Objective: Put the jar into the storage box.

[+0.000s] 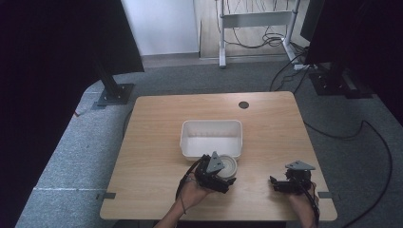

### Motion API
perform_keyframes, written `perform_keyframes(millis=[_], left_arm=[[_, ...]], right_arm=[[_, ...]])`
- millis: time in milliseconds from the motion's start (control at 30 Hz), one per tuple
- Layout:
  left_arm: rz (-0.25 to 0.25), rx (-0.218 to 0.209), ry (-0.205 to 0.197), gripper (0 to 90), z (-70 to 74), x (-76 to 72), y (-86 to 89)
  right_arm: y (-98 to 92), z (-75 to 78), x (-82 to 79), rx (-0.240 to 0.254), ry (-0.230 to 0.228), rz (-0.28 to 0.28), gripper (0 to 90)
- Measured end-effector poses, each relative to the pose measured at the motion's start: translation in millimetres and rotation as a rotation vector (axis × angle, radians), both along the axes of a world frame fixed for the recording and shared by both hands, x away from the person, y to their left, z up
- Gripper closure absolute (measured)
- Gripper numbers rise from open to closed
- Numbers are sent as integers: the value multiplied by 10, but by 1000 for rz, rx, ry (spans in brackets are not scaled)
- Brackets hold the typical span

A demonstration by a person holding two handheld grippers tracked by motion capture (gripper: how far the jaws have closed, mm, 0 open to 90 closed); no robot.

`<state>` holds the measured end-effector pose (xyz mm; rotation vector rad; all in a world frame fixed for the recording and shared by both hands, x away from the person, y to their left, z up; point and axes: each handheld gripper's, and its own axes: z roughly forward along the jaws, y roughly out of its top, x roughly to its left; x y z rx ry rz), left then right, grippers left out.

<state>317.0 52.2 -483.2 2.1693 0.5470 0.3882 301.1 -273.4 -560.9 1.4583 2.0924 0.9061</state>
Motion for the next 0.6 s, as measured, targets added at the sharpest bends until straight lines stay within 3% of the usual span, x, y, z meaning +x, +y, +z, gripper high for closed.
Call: perform_keyframes(millis=[600], left_arm=[[72, -5, -13, 101, 103, 294, 150]], right_arm=[[0, 0, 0, 0, 0, 0, 31]])
